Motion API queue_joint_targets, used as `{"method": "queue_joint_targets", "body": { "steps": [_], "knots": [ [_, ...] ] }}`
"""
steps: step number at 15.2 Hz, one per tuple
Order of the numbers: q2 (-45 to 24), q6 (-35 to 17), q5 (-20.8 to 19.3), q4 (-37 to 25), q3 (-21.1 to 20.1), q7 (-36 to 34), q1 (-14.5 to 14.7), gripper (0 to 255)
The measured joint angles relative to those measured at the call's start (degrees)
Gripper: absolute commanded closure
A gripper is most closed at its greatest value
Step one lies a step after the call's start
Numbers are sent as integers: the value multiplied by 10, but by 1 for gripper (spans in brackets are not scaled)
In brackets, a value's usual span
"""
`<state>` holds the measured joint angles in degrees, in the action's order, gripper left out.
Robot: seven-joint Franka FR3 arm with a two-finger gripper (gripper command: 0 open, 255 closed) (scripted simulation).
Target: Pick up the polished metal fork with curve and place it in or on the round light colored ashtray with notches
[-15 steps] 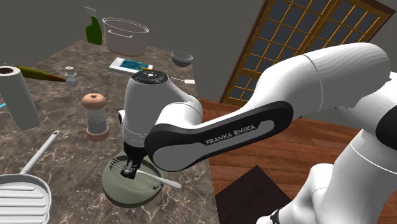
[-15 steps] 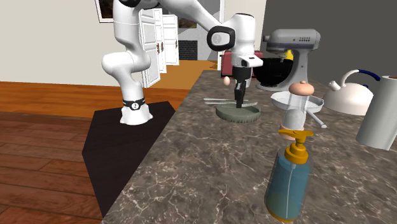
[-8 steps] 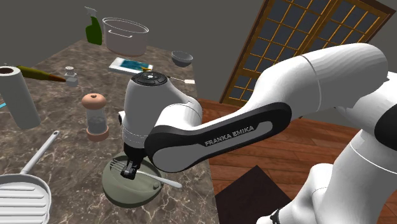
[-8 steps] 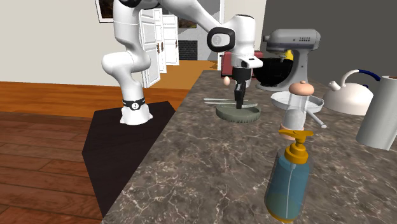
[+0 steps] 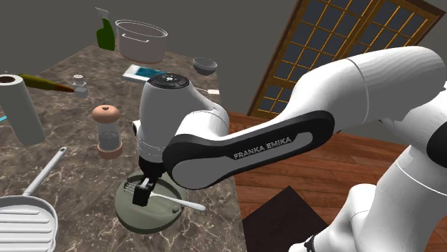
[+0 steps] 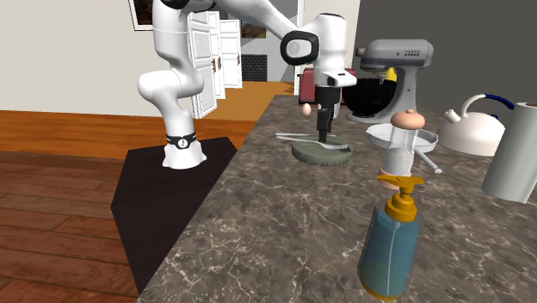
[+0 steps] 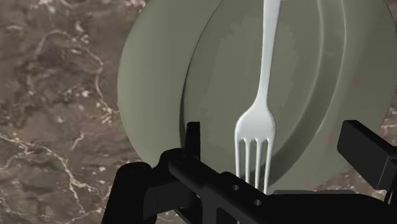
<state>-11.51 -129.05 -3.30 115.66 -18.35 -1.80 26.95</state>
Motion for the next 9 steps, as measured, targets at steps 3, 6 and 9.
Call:
{"method": "queue_joint_targets", "body": {
  "steps": [3,6,9],
  "knots": [
    [26,38,11,-14,-2,8,-3,0],
    [29,45,13,-17,-2,9,-4,0],
    [30,45,13,-17,-2,9,-4,0]
  ]
}}
